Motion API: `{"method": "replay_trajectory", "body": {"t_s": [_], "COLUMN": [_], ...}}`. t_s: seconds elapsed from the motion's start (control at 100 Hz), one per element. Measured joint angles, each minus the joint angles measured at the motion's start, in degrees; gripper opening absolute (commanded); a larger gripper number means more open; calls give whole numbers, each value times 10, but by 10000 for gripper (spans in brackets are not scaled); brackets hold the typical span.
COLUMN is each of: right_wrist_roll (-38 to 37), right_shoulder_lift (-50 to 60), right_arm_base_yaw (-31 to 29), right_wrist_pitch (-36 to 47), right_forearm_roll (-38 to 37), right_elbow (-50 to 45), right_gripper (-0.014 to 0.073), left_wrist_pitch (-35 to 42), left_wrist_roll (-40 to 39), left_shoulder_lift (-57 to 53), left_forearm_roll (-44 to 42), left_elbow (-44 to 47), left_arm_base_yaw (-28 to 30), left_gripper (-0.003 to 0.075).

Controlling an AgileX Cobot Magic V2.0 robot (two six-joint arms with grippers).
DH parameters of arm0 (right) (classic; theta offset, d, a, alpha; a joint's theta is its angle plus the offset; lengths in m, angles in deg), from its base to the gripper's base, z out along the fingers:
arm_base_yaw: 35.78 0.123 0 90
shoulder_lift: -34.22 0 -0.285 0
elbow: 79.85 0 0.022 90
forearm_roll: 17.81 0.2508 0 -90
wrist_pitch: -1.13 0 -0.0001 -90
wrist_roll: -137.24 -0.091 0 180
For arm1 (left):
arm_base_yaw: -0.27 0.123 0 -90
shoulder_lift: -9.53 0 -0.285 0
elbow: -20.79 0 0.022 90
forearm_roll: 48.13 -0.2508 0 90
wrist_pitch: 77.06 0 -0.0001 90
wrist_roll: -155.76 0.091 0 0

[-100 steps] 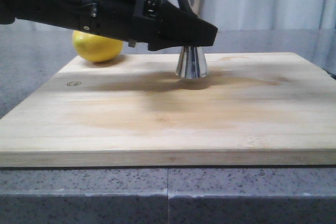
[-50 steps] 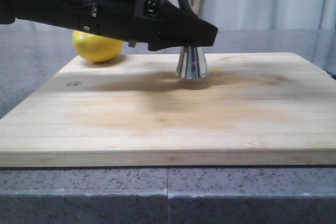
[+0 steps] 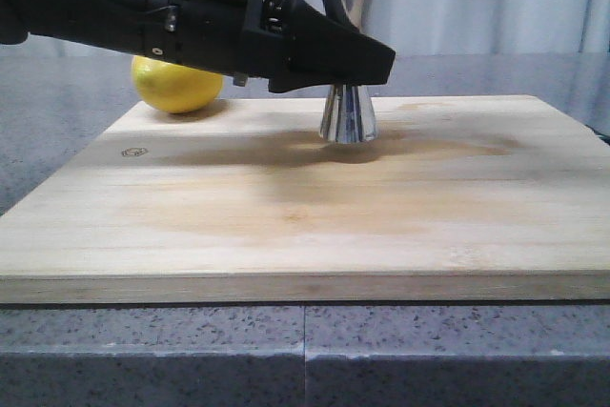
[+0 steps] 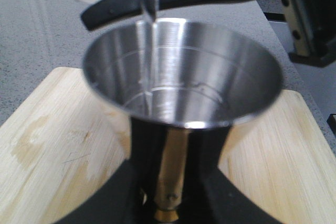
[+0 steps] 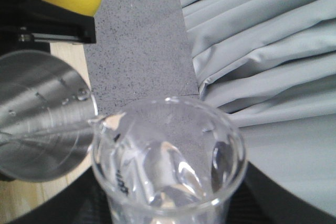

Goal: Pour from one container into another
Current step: 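Tilt the beaker with the right gripper, pouring liquid into the jigger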

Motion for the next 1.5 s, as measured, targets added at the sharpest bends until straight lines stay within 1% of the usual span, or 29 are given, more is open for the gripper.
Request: {"method": "replay_trajectory", "body": {"t_s": [1.5], "right_wrist_roll": [0], "right_shoulder_lift": [0], "right_arm_base_yaw": [0], "right_wrist_pitch": [8], "right_forearm_roll": [-117], "right_elbow": [0], "right_gripper": [321], "left_wrist_pitch": [2], "left_wrist_roll": [0], "left_shoulder_lift": [0], "left_forearm_roll": [0], "left_elbow": [0], "left_arm_base_yaw": [0], "left_gripper": [42]}}
